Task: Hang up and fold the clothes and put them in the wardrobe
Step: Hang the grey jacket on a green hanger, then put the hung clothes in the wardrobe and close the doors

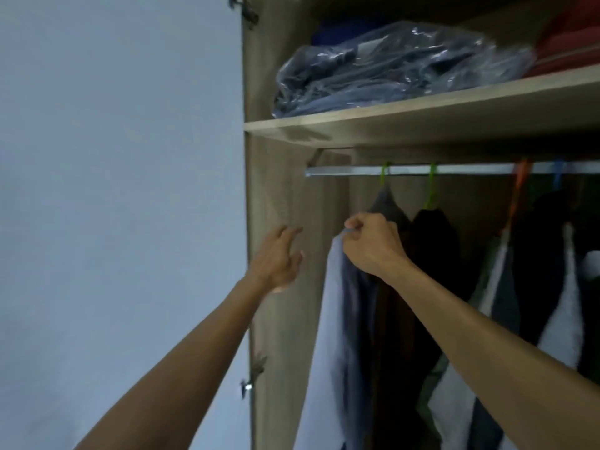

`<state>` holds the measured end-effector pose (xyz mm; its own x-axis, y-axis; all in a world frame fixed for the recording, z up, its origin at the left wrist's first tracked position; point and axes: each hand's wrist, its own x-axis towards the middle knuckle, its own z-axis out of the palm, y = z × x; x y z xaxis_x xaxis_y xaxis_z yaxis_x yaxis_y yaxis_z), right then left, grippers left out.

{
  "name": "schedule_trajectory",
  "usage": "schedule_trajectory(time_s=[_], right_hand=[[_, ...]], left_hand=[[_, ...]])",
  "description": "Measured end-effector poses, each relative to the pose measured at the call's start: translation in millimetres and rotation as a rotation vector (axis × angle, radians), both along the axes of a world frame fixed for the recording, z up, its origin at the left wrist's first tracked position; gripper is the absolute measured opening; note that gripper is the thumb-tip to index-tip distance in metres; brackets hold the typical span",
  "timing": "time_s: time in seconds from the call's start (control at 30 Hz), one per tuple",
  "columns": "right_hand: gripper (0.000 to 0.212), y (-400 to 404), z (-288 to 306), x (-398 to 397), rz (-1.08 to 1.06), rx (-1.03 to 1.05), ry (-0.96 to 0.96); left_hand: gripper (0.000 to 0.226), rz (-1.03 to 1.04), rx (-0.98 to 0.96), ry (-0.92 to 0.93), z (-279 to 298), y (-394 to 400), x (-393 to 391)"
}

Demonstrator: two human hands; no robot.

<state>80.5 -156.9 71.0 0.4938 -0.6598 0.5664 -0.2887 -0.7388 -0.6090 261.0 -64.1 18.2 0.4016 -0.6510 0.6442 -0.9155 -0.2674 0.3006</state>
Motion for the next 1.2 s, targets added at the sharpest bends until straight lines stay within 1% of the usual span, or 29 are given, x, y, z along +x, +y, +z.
schedule_trajectory(time_s=[0.07,0.13,0.23,0.33,0.4,0.47,0.5,0.57,0.6,0.63,0.7,0.73,0.77,0.8,0.83,0.9,0.97,1.03,1.13,1.2], right_hand=[[0.021,26.3,-5.4,9.6,0.081,-0.008,0.006],[0.017,60.9,-13.4,27.6,0.183,0.011,-0.001],[0.015,112.4,-22.3,54.3,0.36,0.011,-0.035],[0.026,169.4,-20.7,71.5,0.505,-0.056,-0.032],[0.032,208.9,-15.3,81.3,0.571,-0.135,-0.023],[0.037,246.4,-9.2,91.3,0.63,-0.204,-0.018],[0.04,265.5,-6.7,96.8,0.651,-0.234,-0.016],[0.046,297.9,-3.3,105.8,0.673,-0.303,-0.011],[0.049,314.7,-2.0,110.1,0.678,-0.347,-0.011],[0.051,328.6,-1.1,114.0,0.683,-0.389,-0.009],[0.056,357.8,1.6,122.5,0.673,-0.473,-0.004],[0.058,371.8,4.0,126.7,0.651,-0.512,-0.001],[0.061,382.3,7.2,130.0,0.628,-0.546,0.005],[0.063,389.4,10.9,132.5,0.608,-0.581,0.011],[0.065,397.2,14.2,134.7,0.574,-0.619,0.017],[0.065,409.7,21.0,136.3,0.501,-0.681,0.026],[0.06,418.7,28.6,135.1,0.414,-0.727,0.005],[0.054,421.3,34.8,130.7,0.309,-0.803,-0.068],[0.044,416.3,43.6,117.6,0.136,-0.926,-0.157],[0.04,407.5,47.9,103.0,0.017,-0.971,-0.176]], left_hand=[[0.053,0.092,-0.03,0.013,-11.1,46.9,-7.6],[0.05,0.203,-0.037,0.012,-21.6,102.6,-11.6],[0.046,0.346,-0.064,-0.051,-29.5,174.1,-16.5],[0.041,0.497,-0.155,-0.217,-31.4,235.6,-19.5],[0.04,0.654,-0.223,-0.353,-31.0,274.2,-19.7],[0.042,0.808,-0.272,-0.434,-31.3,308.8,-19.2],[0.046,0.865,-0.296,-0.438,-31.0,325.5,-17.1],[0.055,0.92,-0.362,-0.373,-31.4,351.3,-11.6],[0.059,0.902,-0.416,-0.309,-31.7,363.3,-5.8],[0.062,0.843,-0.473,-0.207,-31.5,371.5,-0.9],[0.064,0.63,-0.564,0.063,-28.2,388.3,10.5],[0.058,0.525,-0.573,0.174,-25.8,395.2,15.6],[0.043,0.464,-0.552,0.25,-21.8,398.8,18.7],[0.029,0.428,-0.554,0.288,-18.3,399.5,21.1],[0.029,0.39,-0.578,0.326,-15.5,401.4,22.7],[0.046,0.287,-0.653,0.399,-12.7,406.5,25.2],[0.058,0.112,-0.699,0.473,-10.3,413.8,26.3],[0.056,-0.107,-0.722,0.595,-9.7,419.8,23.9],[0.045,-0.314,-0.619,0.732,-7.9,419.6,14.5],[0.035,-0.42,-0.508,0.76,-7.2,407.2,3.3]])
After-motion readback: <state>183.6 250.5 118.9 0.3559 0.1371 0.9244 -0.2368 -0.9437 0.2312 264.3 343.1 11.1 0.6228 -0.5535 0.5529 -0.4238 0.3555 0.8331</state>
